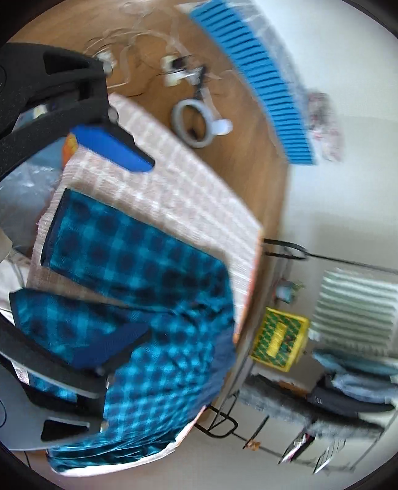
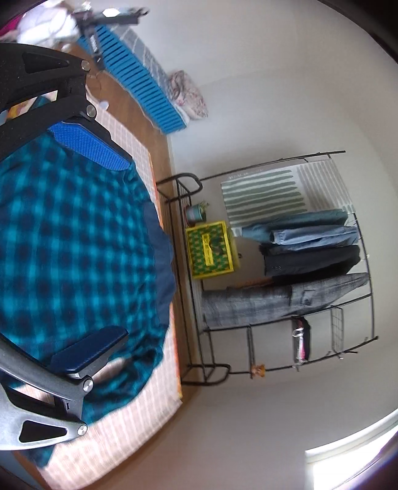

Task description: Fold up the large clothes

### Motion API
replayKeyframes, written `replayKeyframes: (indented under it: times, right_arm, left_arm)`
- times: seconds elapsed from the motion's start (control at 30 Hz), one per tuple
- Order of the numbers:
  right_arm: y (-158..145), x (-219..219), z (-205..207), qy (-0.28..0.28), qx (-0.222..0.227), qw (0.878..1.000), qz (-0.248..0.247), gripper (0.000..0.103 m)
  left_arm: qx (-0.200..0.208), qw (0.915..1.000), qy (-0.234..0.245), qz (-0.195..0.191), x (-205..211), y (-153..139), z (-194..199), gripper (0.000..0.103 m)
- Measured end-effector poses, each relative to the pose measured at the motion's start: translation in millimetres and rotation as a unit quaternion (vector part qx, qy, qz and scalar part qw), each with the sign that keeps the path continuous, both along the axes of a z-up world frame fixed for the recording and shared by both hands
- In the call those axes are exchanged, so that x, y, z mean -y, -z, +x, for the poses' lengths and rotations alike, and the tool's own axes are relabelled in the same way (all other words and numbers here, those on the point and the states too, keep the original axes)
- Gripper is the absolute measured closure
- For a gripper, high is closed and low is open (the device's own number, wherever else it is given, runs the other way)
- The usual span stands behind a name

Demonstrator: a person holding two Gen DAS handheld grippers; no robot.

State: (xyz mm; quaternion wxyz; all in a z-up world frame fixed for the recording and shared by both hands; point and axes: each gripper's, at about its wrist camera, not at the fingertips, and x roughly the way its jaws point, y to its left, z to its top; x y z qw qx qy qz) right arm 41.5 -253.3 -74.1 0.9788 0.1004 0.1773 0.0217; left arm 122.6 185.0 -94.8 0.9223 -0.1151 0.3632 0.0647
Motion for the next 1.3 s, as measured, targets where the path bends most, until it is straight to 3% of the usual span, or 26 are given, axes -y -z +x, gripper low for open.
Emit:
replayKeyframes:
  times: [0.07,0.1,0.2,0.27,0.43,0.6,0.7,0.73,0.77,0.8,0.9,1.03,1.3]
  right_arm:
    - [6.8,-2.9,13.2,-0.012,-0.016,1.000,0.011,0.000]
    - [11.5,-4.1,22.2,-0.014,-0.027,0.999,0.015,0.000]
    - [26.5,-7.2,46.0,-0.023,-0.060,0.997,0.036,0.004]
    - [37.7,-6.7,63.3,-0.040,-0.089,0.993,0.062,0.016]
    - [70.2,-9.7,104.4,-0.069,-0.158,0.979,0.111,0.035]
    - [84.7,-33.2,132.7,-0.109,-0.193,0.970,0.096,0.041]
    - [84.5,-51.8,144.5,-0.135,-0.203,0.966,0.086,0.044]
    - [84.5,-57.3,148.5,-0.145,-0.206,0.964,0.082,0.046]
    - [84.9,-64.3,153.4,-0.155,-0.210,0.962,0.076,0.047]
    - [86.4,-69.6,157.8,-0.164,-0.214,0.960,0.072,0.048]
    - [89.9,-82.6,177.5,-0.185,-0.229,0.953,0.068,0.050]
    - [91.0,-90.2,203.2,-0.205,-0.245,0.945,0.071,0.051]
    - [81.6,-127.0,285.4,-0.250,-0.269,0.927,0.080,0.050]
  left_arm:
    - [-0.035,0.9992,0.003,-0.022,-15.1,27.0,14.4,0.026]
    - [-0.056,0.9978,0.003,-0.035,-21.7,43.6,22.7,0.029]
    - [-0.107,0.9907,0.014,-0.082,-38.5,90.6,42.5,0.031]
    - [-0.133,0.9856,0.012,-0.104,-49.4,115.7,50.2,0.032]
    - [-0.157,0.9788,-0.006,-0.131,-63.8,155.6,67.7,0.032]
    - [-0.178,0.9731,0.014,-0.145,-60.6,179.8,86.2,0.041]
    - [-0.173,0.9763,0.025,-0.128,-53.8,180.0,92.8,0.041]
    - [-0.170,0.9765,0.029,-0.129,-52.2,180.2,95.2,0.052]
    - [-0.169,0.9765,0.032,-0.129,-51.1,180.2,96.7,0.083]
    - [-0.170,0.9765,0.035,-0.127,-50.5,180.5,98.4,0.097]
    - [-0.159,0.9762,0.036,-0.144,-52.2,178.6,101.1,0.100]
    - [-0.108,0.9769,0.048,-0.178,-52.1,151.2,95.2,0.101]
    - [-0.013,0.9673,0.141,-0.210,-18.2,81.3,73.8,0.101]
